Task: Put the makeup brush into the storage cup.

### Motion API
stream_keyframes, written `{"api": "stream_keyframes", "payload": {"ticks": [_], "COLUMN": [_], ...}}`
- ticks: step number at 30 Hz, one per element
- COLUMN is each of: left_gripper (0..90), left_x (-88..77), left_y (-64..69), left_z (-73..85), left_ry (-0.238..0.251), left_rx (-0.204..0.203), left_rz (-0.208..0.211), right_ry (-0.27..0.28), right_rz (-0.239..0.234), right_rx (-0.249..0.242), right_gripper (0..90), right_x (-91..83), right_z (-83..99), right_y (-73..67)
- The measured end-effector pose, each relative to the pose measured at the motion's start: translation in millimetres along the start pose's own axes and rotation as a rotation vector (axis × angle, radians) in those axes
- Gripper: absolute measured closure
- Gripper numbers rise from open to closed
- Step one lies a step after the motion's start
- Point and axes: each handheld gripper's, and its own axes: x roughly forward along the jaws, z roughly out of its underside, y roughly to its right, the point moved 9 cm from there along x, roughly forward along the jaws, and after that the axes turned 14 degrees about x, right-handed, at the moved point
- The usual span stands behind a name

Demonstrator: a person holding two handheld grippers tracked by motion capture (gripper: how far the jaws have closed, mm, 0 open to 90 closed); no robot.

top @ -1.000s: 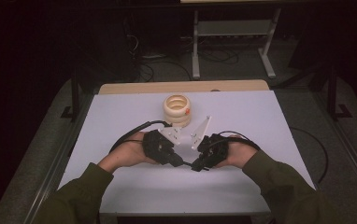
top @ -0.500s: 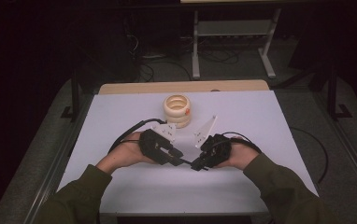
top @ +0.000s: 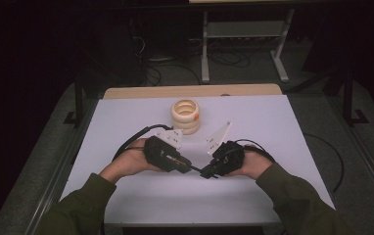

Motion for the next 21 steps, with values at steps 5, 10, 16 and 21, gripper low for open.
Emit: {"api": "stream_keyframes", "payload": {"ticks": [5,10,16,21], "left_gripper": [80.0,82.7,83.3,83.3], "left_x": [-0.8,-1.3,-0.8,1.2], "left_y": [-0.3,-0.1,1.0,1.7], "left_z": [-0.2,-0.8,-0.2,-0.2], "left_ry": [0.005,0.01,-0.006,-0.016], "left_rx": [-0.002,-0.015,-0.017,-0.014], "left_rz": [0.001,0.012,0.024,0.027], "right_ry": [0.002,-0.002,-0.011,-0.008], "right_rz": [0.0,-0.005,-0.012,0.006], "right_rx": [-0.002,-0.003,0.0,-0.003], "right_gripper": [83.9,83.9,82.1,71.9], "right_x": [-0.2,0.3,2.5,2.8], "right_z": [-0.3,-0.2,0.0,-5.3], "right_y": [0.0,-0.8,-2.6,-3.0]}}
